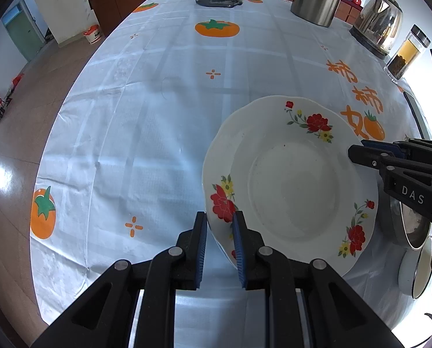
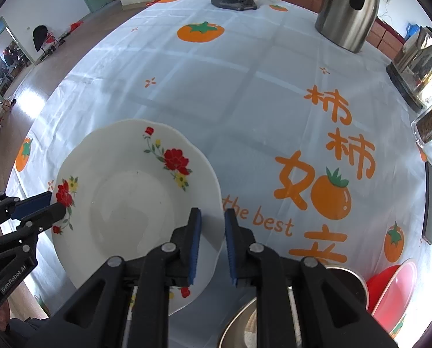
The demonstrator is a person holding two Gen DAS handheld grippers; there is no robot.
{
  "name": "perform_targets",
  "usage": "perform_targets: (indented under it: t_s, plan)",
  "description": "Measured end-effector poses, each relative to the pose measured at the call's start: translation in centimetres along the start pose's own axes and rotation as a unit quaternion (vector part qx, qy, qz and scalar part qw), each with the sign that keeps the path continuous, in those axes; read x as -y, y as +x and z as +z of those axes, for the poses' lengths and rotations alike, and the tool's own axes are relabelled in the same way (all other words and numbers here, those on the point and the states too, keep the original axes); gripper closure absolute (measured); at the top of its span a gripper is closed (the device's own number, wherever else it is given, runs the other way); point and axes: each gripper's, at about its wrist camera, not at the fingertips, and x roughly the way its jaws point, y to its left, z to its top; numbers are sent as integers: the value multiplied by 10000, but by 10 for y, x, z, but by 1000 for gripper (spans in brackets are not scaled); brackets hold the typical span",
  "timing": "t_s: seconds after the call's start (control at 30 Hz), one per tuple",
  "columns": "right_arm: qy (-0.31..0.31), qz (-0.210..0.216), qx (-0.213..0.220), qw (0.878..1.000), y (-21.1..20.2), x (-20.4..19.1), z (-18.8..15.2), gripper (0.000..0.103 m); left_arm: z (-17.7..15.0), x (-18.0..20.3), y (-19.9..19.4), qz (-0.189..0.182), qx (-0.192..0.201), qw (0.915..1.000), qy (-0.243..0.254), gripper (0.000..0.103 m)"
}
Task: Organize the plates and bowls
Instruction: 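Set the red-flower plate onto the stack and open both tools, then move both tools over to the pink plastic bowl beside the steel bowl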
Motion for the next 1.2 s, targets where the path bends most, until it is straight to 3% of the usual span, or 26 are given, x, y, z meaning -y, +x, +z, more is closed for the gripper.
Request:
perform_targets:
  t_s: [0.2,0.47,0.6,0.7,0.83,1.2]
  plan:
    - [-26,-17,6,10000,0,-1,0,85,0,0,0,6,2,10000,-4,84]
    - [52,49,77,9999,-2,-2,-1,73,-1,-1,-2,-31,40,10000,-25,88]
    - [72,132,202,9997,-8,-4,0,58,0,-3,-4,-32,100,9999,-45,91]
    - [92,120,316,9994,-16,-5,2,54,1,-3,-9,-69,181,9998,-38,100]
    - [103,77,491,9987,-28,-5,5,44,1,-1,-9,-74,179,9998,-20,100]
    - [153,87,597,9981,-41,-9,-4,38,-3,-6,-10,-45,121,9998,-144,99]
